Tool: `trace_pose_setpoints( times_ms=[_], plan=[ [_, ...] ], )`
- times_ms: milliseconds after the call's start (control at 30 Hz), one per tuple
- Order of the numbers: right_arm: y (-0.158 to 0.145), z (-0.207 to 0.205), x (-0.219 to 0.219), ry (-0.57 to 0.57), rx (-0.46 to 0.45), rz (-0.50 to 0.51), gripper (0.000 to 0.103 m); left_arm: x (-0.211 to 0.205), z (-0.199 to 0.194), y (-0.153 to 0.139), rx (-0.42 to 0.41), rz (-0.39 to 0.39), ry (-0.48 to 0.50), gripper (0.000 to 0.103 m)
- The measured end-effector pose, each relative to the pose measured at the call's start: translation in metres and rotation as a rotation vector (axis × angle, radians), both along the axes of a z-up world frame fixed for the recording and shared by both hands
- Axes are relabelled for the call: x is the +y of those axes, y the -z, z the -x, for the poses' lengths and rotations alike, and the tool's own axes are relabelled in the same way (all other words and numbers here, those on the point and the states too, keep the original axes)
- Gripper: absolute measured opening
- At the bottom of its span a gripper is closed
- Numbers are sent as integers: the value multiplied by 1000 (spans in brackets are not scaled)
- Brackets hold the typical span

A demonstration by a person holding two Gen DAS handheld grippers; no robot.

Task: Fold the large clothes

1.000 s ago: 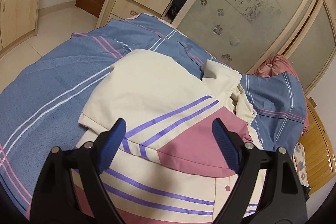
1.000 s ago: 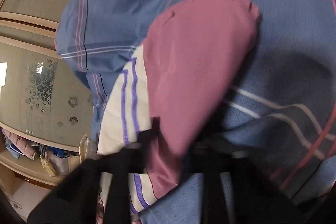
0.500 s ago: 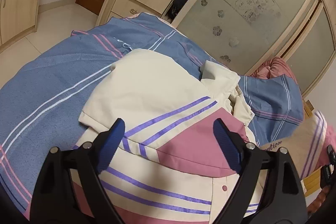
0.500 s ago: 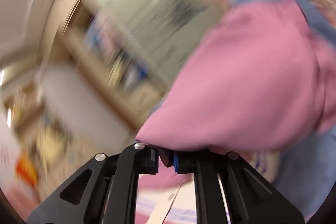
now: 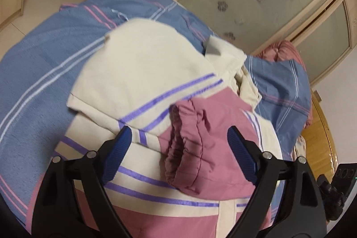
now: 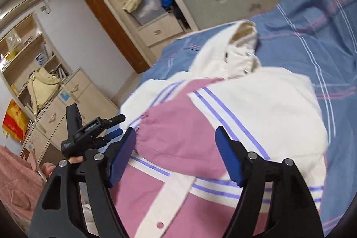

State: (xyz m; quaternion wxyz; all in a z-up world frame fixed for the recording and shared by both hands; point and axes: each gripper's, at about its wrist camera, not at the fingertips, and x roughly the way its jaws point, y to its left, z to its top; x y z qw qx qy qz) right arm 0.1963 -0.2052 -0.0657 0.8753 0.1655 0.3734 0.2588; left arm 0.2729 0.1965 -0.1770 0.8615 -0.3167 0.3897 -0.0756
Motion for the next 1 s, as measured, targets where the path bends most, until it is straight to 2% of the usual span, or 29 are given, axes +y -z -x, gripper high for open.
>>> trace_pose_setpoints(
  times_ms=[100, 167, 233, 300, 367, 433, 500, 600, 667, 800, 1000],
  plan=[
    [16, 5, -13, 35, 40, -11, 78, -8, -7, 12, 49, 61, 75, 82],
    [27, 4, -21, 48, 71, -29, 78, -16, -13, 24, 109, 102, 131, 59],
    [37, 6, -27, 61, 95, -41, 78, -24, -18, 34, 157, 94, 160, 48],
    [46, 7, -29, 76, 112, -30, 79, -30, -18, 35, 156, 77, 165, 43],
    [54, 7, -29, 96, 123, 1, 78, -32, -15, 26, 87, 89, 160, 32],
    [62, 4, -30, 110, 139, 23, 78, -32, -11, 12, -13, 109, 142, 29],
    [70, -1, -28, 108, 177, 38, 78, -34, -8, 2, -84, 84, 126, 28],
    [83, -8, -18, 86, 225, 29, 78, -53, -6, -8, -134, -25, 115, 27],
    [85, -13, -6, 44, 223, 2, 78, -59, -7, -12, -144, -59, 109, 27],
    [88, -30, 30, -22, 225, -8, 78, -57, -13, -9, -124, -51, 98, 27],
    [112, -73, 82, -15, 226, 112, 75, -42, -14, 1, -84, -21, 69, 34]
  ],
)
